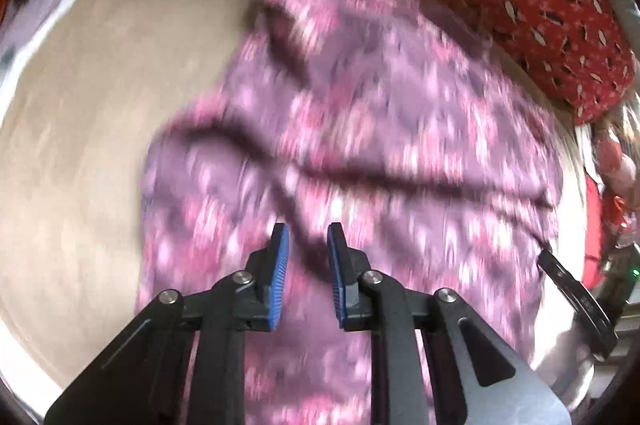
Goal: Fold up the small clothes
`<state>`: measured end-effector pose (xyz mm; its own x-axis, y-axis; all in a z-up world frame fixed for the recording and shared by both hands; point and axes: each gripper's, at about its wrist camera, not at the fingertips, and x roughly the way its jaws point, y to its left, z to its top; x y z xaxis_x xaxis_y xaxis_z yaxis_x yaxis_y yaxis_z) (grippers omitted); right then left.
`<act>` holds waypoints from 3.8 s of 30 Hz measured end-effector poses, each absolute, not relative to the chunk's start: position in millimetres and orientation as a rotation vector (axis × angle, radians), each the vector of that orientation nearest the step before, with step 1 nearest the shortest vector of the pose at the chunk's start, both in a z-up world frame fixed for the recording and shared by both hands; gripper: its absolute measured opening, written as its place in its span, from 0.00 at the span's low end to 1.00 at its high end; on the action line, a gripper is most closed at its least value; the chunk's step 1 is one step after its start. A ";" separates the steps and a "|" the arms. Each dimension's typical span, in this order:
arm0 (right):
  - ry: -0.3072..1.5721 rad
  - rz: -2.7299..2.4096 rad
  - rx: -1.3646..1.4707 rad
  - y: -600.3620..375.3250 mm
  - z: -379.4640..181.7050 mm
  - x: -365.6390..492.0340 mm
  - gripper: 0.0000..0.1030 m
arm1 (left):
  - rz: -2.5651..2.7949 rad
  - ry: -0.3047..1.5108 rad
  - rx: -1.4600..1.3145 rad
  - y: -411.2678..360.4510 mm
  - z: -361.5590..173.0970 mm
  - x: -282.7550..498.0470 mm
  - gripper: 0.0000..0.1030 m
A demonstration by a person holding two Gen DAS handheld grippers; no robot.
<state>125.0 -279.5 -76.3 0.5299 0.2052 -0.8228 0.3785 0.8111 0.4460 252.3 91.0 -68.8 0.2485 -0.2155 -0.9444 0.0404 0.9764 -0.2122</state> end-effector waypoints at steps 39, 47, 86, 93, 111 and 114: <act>1.211 0.135 0.684 -239.7 -114.4 -92.1 0.35 | -0.152 1.491 -0.536 237.4 -172.0 20.4 0.40; 1.205 0.165 0.590 -231.7 -104.1 -94.7 0.05 | -0.227 1.484 -0.455 232.6 -156.3 19.8 0.09; 0.700 0.165 1.003 -347.3 -18.0 89.0 0.04 | -0.358 1.044 -0.793 207.4 -37.2 235.8 0.09; 0.642 0.098 1.108 -382.3 -38.5 158.8 0.04 | -0.326 1.026 -0.784 188.5 -32.4 329.7 0.09; 0.640 -0.020 1.351 -441.9 -105.6 258.9 0.08 | -0.164 1.131 -0.703 140.0 -92.1 472.4 0.09; 0.617 -0.065 1.446 -454.6 -112.9 259.1 0.08 | -0.176 1.149 -0.855 152.8 -93.7 478.1 0.09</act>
